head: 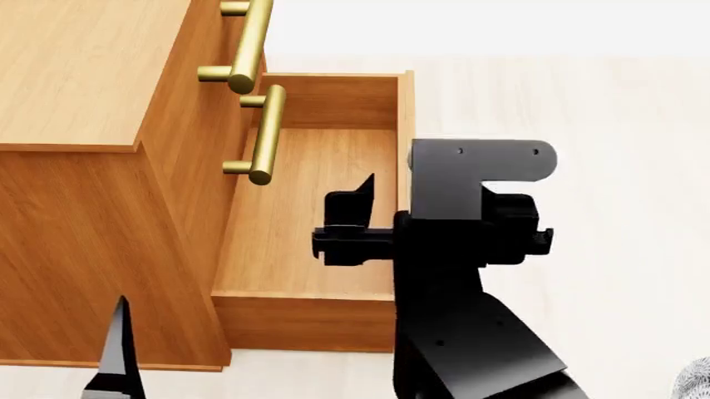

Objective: Put the bowl in the bottom drawer of the cabinet and close it.

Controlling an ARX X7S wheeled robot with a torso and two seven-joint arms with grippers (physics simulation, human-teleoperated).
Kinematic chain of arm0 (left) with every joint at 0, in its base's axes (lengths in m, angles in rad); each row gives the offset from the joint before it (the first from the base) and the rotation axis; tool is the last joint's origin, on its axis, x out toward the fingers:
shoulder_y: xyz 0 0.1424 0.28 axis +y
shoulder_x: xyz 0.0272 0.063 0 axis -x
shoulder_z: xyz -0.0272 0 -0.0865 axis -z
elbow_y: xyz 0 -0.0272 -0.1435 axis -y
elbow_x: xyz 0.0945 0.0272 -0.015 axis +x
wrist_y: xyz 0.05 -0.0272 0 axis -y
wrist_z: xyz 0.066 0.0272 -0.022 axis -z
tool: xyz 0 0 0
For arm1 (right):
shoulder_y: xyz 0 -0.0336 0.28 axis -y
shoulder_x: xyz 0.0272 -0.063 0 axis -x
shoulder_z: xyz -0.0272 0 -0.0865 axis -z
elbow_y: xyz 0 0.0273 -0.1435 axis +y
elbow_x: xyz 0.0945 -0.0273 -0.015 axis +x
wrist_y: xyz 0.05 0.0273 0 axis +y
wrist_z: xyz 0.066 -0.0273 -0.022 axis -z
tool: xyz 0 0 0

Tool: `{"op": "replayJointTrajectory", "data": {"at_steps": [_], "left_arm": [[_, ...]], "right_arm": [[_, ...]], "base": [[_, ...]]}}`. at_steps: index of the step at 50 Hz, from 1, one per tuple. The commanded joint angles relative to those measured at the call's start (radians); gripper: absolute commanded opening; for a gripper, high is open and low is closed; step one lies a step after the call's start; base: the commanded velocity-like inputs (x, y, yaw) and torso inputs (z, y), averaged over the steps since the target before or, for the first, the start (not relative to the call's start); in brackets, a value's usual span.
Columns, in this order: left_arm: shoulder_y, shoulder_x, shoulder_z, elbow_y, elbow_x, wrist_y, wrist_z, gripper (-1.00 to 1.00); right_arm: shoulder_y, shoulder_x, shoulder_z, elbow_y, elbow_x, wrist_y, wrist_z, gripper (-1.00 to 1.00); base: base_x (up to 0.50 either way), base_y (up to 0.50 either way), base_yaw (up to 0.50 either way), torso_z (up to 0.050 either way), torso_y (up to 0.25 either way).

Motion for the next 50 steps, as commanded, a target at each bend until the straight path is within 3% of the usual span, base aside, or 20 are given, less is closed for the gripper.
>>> {"op": "replayJointTrajectory", "data": {"at_steps": [1,50], "left_arm": [[0.007,0.020,-0.024,0.020,-0.011,0.021,0.030,1.00],[0.003,-0.005,-0.006,0.002,-0.033,0.043,0.003,1.00]], "right_arm": [[0.056,-0.037,0.021,0.111,0.005,0.030,-0.006,1.00],[0.061,-0.006,0.022,0.154,0.103,0.082,0.066,1.00]], "base": [[0.00,0.00,0.00,0.000,0.000],[0.00,0.00,0.00,0.000,0.000]]}}
